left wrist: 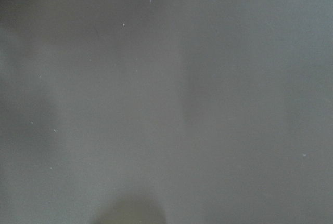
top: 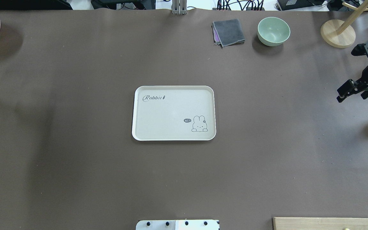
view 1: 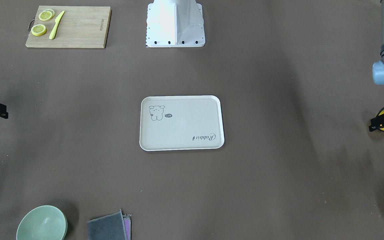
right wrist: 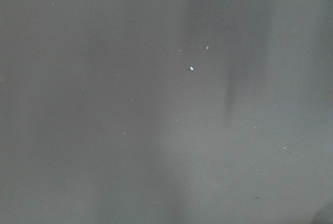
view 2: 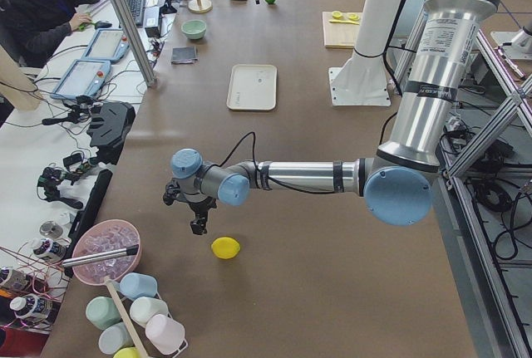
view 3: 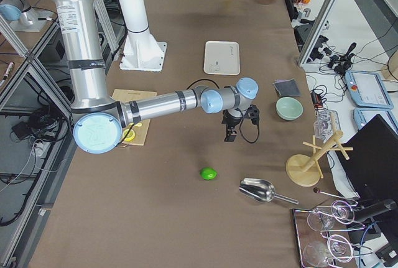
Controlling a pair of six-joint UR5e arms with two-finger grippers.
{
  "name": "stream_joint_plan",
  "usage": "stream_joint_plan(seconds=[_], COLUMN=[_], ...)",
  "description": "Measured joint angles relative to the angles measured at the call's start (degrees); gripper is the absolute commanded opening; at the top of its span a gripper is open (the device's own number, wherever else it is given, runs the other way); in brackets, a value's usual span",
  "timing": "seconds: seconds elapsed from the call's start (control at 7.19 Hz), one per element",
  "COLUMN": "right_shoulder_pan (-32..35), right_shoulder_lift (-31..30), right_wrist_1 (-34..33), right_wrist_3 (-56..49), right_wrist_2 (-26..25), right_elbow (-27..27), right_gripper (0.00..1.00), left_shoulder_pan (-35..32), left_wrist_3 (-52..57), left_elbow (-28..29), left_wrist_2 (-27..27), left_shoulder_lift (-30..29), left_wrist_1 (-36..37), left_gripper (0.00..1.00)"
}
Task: Place all lemons on tray
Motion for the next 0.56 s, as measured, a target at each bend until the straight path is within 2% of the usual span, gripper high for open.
stream_joint_plan(seconds=[0.56], right_shoulder_pan=[-0.40], right_shoulder_lift=[-0.07], right_wrist_1=[0.00], right_wrist_3=[0.01], right_wrist_2=[0.00], right_elbow=[-0.04], right_gripper=[1.00], left_shoulder_pan=[-0.11], left_wrist_3=[5.09], left_elbow=[-0.75], left_wrist_2=[0.60], left_shoulder_lift=[1.99], left_wrist_1=[4.03], left_gripper=[0.98])
